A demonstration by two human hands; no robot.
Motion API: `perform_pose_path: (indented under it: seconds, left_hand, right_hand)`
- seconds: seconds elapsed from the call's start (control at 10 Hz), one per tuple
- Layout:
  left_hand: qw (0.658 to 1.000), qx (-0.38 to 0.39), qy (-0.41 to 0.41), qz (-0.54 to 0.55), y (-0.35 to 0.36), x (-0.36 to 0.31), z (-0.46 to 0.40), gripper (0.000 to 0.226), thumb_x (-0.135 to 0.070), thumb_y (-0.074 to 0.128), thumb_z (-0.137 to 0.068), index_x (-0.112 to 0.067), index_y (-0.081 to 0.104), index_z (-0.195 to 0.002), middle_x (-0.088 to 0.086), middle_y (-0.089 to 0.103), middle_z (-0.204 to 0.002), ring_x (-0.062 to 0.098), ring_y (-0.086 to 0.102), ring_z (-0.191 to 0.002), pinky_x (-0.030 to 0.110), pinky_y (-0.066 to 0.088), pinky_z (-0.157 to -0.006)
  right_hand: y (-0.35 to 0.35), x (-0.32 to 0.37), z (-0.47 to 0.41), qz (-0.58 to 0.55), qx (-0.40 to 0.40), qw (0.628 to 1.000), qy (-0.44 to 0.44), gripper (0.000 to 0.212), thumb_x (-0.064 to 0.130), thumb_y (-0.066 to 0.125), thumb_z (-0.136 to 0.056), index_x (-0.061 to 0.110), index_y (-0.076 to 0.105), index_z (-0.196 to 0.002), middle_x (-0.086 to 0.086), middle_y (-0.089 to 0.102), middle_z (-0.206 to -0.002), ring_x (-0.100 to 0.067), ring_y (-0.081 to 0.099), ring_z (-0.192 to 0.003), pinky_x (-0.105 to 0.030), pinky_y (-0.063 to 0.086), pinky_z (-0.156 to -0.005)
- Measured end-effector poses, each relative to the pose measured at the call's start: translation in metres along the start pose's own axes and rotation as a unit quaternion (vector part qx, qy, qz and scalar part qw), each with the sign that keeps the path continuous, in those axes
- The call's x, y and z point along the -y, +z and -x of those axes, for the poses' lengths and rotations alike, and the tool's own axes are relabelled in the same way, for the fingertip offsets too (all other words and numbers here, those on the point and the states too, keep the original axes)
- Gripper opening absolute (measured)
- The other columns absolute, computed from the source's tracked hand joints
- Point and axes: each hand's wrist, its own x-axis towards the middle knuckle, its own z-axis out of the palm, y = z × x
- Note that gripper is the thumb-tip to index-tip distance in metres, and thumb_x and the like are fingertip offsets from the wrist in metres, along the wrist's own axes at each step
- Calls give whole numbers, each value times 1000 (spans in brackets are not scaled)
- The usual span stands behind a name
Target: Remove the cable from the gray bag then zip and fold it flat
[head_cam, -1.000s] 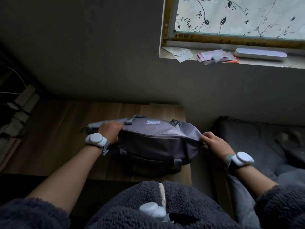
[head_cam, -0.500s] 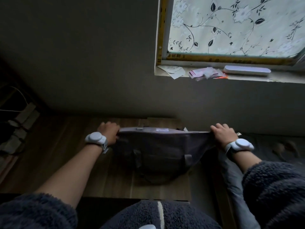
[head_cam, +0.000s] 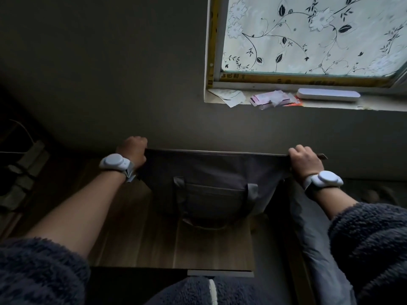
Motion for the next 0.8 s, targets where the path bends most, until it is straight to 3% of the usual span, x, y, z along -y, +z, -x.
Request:
perform_pose_path:
  seconds: [0.1, 0.2, 0.3, 0.4, 0.5, 0.6, 0.8]
  left_hand:
    - [1000, 16, -21, -4, -8, 12, -12, 18, -7, 63, -76, -9, 62, -93, 14, 63, -101, 34, 59, -93, 42, 52, -78]
    - [993, 101, -35, -50, 1, 13, -3, 13, -16, 63, -78, -16, 66, -91, 10, 66, -98, 30, 64, -87, 37, 54, -71]
    - [990, 123, -29, -67, 16, 14, 8, 9, -19, 62, -79, -19, 67, -87, 8, 67, -95, 29, 66, -84, 33, 51, -64]
    - [987, 124, -14, -98, 17, 14, 4, 12, -19, 59, -81, -17, 67, -90, 8, 67, -97, 29, 66, -86, 32, 48, -63]
    - [987, 128, 19, -100, 24, 9, 1, 15, -24, 62, -80, -18, 64, -93, 7, 66, -97, 27, 64, -87, 33, 45, -65]
    - [991, 95, 64, -66, 34, -4, 5, 16, -32, 60, -83, -21, 57, -95, 5, 64, -98, 26, 60, -89, 33, 40, -66]
    - [986, 156, 53, 13, 19, -12, 13, 23, -29, 55, -84, -25, 58, -106, 4, 63, -110, 28, 60, -99, 36, 47, -78]
  right_hand:
    - [-1, 5, -9, 3, -23, 1000, -11, 12, 1, 51, -86, 2, 59, -94, -21, 55, -98, -39, 52, -91, -47, 45, -75]
    - [13, 21, -6, 51, 70, 996, -15, 21, 12, 44, -92, 14, 60, -106, -9, 57, -110, -31, 53, -104, -38, 43, -83]
    - [28, 29, 4, 60, 98, 993, 11, 22, 15, 40, -95, 17, 57, -109, -5, 57, -112, -28, 54, -106, -37, 45, -84]
    - [27, 33, 4, 56, 87, 994, 22, 21, 12, 40, -94, 15, 55, -108, -7, 57, -110, -30, 54, -103, -38, 45, -83]
    - [20, 44, 6, 12, 127, 991, 52, 18, 11, 44, -91, 14, 50, -108, -11, 55, -110, -33, 54, -105, -40, 45, -85]
    - [20, 48, 17, -66, 170, 982, 47, 23, 14, 51, -88, 12, 46, -110, -14, 50, -111, -37, 55, -106, -45, 47, -88]
    - [4, 49, 31, -78, 233, 969, 18, 43, 31, 57, -88, 11, 44, -123, -14, 47, -126, -33, 56, -113, -36, 45, -89]
